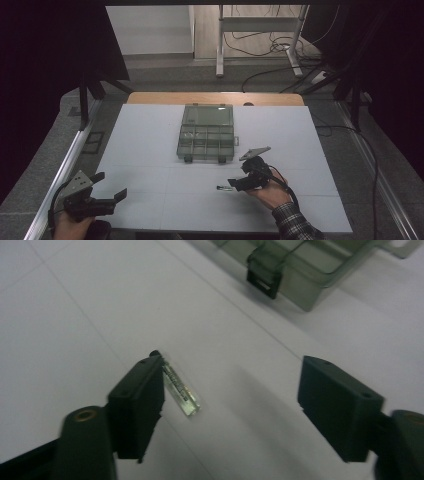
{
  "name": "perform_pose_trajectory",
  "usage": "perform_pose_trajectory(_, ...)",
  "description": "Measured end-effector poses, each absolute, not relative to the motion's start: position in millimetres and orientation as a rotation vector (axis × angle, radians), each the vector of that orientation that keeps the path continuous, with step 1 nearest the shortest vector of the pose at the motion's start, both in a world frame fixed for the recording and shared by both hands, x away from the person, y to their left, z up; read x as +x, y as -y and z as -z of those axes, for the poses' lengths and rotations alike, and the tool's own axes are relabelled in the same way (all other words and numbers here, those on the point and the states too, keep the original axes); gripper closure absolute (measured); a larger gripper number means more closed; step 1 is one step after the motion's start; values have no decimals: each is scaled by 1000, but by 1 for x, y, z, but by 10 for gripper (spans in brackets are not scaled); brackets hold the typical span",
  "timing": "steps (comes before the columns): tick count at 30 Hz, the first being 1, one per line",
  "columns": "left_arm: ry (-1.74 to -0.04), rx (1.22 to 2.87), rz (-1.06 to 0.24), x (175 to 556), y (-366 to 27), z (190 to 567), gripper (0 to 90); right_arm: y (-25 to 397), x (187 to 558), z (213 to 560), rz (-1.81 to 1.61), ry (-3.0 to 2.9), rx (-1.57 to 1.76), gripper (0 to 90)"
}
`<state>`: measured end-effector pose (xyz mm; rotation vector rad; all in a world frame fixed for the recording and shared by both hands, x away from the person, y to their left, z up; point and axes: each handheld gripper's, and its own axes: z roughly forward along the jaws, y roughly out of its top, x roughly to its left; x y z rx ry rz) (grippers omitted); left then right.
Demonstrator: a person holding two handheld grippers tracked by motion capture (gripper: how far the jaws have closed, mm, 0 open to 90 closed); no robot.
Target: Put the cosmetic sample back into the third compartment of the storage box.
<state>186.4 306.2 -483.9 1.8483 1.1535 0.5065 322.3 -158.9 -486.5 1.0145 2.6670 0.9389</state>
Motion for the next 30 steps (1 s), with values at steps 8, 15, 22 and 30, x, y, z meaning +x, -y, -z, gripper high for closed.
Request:
perform_pose_trajectory(8,-1152,1849,-506,186,-306,484,6,144,323,494,-938,-2794,901,524)
perform_pose_trajectory(15,-1150,1851,-504,187,-306,484,7,131,320,502,-882,-2838,804,658)
perform_pose_trajectory(22,-1146,1853,-502,187,-306,484,7,122,320,511,-800,-2893,752,800)
perform_pose_trajectory(30,-1143,1858,-502,187,-306,484,8,122,319,508,-823,-2872,765,805)
